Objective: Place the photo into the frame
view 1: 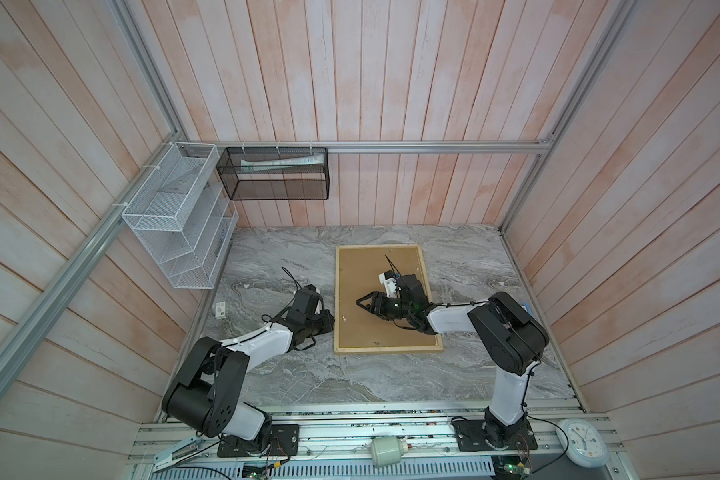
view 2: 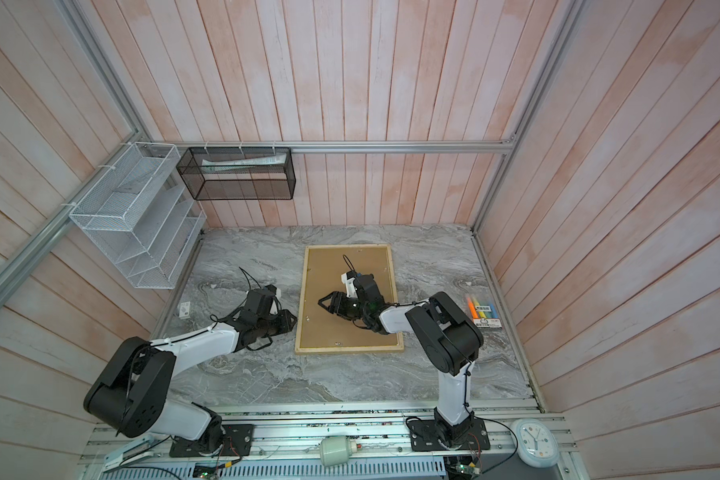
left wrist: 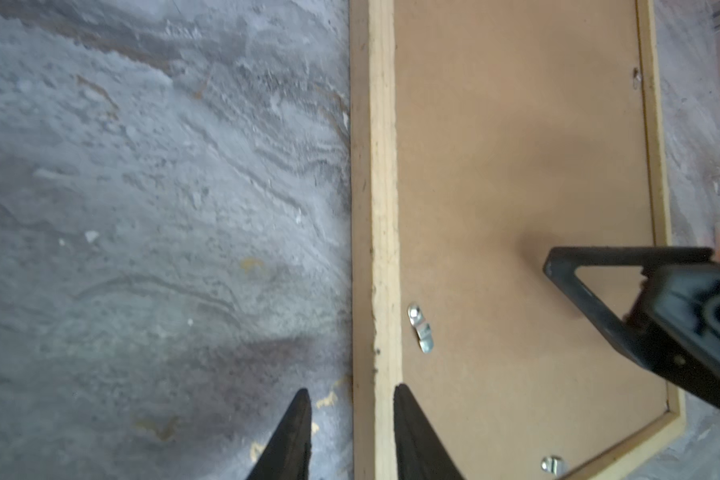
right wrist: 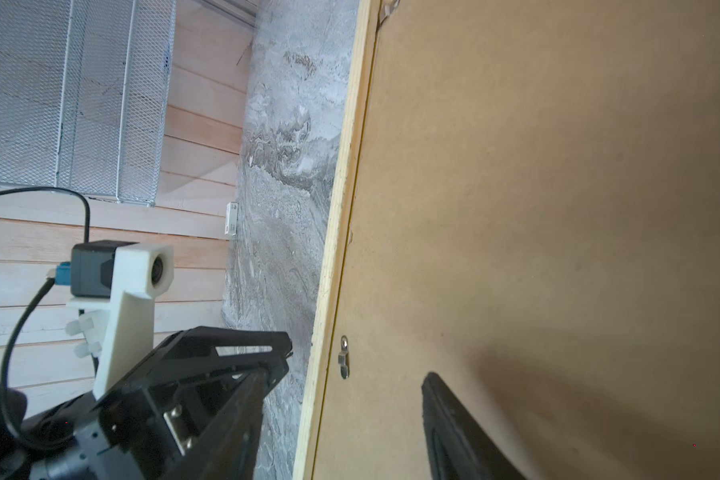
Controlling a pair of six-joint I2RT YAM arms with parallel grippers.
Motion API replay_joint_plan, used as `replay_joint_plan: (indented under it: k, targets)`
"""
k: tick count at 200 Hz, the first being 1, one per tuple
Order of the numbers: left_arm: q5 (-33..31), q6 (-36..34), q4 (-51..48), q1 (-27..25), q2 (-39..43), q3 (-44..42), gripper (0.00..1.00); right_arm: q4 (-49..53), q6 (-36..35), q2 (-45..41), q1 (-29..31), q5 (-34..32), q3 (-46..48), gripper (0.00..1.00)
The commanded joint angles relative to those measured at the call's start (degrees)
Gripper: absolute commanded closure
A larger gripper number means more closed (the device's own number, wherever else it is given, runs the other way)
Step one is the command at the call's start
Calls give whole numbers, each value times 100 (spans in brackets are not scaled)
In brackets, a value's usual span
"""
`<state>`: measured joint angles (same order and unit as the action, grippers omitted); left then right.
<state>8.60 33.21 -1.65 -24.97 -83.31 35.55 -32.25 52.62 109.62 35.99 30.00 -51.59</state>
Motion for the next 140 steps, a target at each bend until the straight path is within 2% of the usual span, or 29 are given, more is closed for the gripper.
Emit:
replay_joint_plan:
  k: [1, 30, 73, 140]
  targets:
    - [-201, 243, 540, -289, 366, -311, 64, 76, 108, 121, 94, 210, -83, 40]
    - [-385, 352, 521, -534, 544, -508, 63, 260, 43, 120, 313, 154, -136, 41]
    - [-620, 331, 179, -570, 242, -312, 63, 751, -98, 300, 518, 57, -513, 48]
    - [-522, 266, 184, -623, -140, -149, 65, 960, -5, 573, 637, 82, -818, 54]
